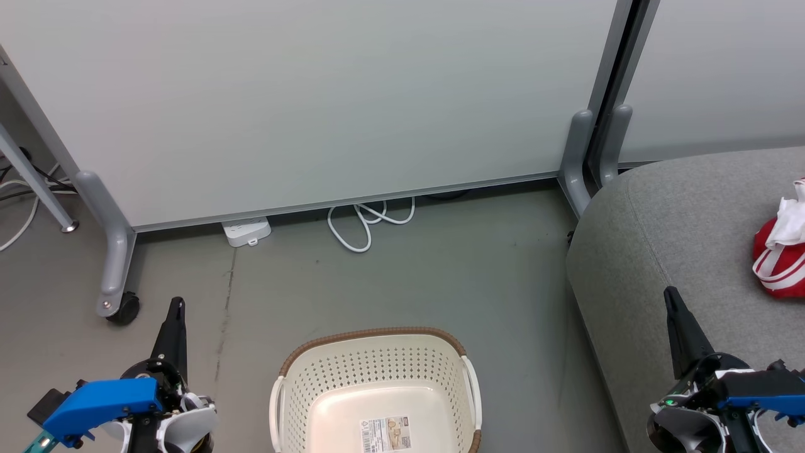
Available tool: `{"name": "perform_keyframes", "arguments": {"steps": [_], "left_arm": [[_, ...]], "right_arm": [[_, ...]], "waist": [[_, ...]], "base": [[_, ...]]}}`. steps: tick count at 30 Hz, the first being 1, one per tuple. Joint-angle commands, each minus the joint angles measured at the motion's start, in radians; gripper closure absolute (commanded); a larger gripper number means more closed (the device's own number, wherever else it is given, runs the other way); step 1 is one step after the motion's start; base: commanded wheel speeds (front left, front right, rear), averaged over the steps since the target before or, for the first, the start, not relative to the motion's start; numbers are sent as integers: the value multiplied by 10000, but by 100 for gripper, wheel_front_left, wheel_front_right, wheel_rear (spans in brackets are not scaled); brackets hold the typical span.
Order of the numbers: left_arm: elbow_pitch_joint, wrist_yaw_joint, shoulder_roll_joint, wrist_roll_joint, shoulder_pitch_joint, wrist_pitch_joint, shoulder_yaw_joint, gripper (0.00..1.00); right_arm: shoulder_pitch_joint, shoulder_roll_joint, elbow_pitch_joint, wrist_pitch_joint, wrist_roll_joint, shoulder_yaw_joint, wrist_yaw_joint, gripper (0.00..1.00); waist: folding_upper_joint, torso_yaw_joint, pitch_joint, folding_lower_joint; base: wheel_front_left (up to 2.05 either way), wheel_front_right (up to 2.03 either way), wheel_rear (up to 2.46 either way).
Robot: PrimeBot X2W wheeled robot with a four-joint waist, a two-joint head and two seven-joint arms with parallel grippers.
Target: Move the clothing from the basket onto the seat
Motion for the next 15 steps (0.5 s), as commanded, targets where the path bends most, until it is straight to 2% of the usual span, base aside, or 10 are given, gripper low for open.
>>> {"name": "perform_keyframes", "arguments": {"steps": [1, 15], "left_arm": [[-46, -93, 5, -19, -112, 40, 20, 100], [-45, -93, 5, -20, -111, 39, 19, 100]], "right_arm": [[-121, 24, -20, 37, 19, -14, 4, 100], [-120, 22, -21, 36, 20, -13, 4, 100]], "waist": [[0, 1, 0, 0], [0, 1, 0, 0]], "base": [[0, 0, 0], [0, 0, 0]]}}
